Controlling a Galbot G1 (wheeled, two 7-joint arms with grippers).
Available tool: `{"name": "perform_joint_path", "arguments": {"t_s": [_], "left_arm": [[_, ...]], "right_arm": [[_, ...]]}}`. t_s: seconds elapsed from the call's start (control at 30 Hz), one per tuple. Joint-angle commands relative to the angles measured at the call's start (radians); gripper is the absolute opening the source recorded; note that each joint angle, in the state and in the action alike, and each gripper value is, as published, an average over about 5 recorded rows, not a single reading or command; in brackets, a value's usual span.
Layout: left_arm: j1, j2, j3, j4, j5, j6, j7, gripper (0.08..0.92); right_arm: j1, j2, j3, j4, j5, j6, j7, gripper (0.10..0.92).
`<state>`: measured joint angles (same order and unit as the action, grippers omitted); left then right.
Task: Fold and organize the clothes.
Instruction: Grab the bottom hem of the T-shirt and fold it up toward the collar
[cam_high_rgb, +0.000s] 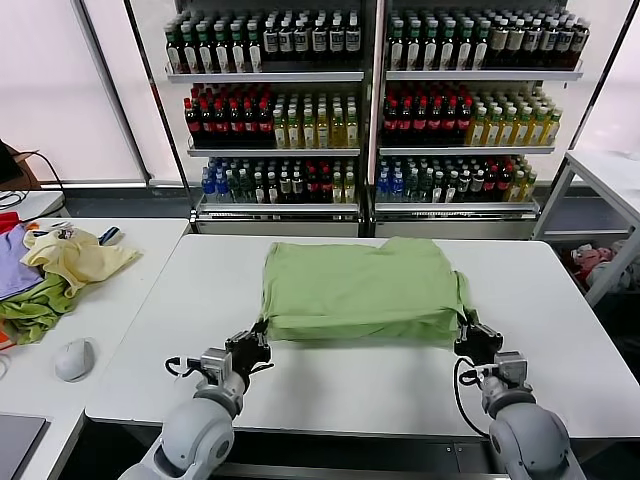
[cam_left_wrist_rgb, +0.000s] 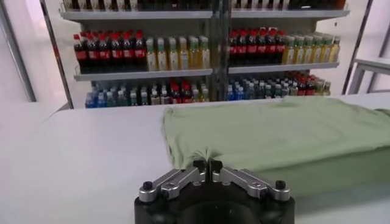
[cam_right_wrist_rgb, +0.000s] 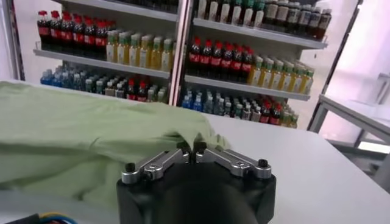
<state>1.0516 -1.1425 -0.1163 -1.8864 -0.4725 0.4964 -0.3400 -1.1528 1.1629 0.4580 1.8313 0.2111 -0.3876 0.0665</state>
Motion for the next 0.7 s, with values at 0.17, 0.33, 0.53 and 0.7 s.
{"name": "perform_joint_path", "arguments": {"t_s": [0.17,0.33,0.53,0.7], "left_arm": [[-0.127,-0.025,0.044,0.178,0.067,0.002,0.003,0.100],[-0.130,-0.040,0.055,0.199,0.100,0.022,0.008,0.126],[-0.096,-0.048,0.031,0.163,0.113,0.026,-0.006,0.288],[-0.005,-0.037,-0.007,0.047,0.098,0.022,-0.021,0.426]], "right_arm": [[0.089,0.013,-0.052,-0.124,-0.063,0.009,-0.012,0.128],[0.096,0.032,-0.075,-0.148,-0.105,0.008,-0.024,0.180],[0.050,0.048,-0.054,-0.099,-0.065,0.054,-0.041,0.348],[-0.025,0.034,0.012,-0.009,-0.005,0.110,-0.061,0.478]]}}
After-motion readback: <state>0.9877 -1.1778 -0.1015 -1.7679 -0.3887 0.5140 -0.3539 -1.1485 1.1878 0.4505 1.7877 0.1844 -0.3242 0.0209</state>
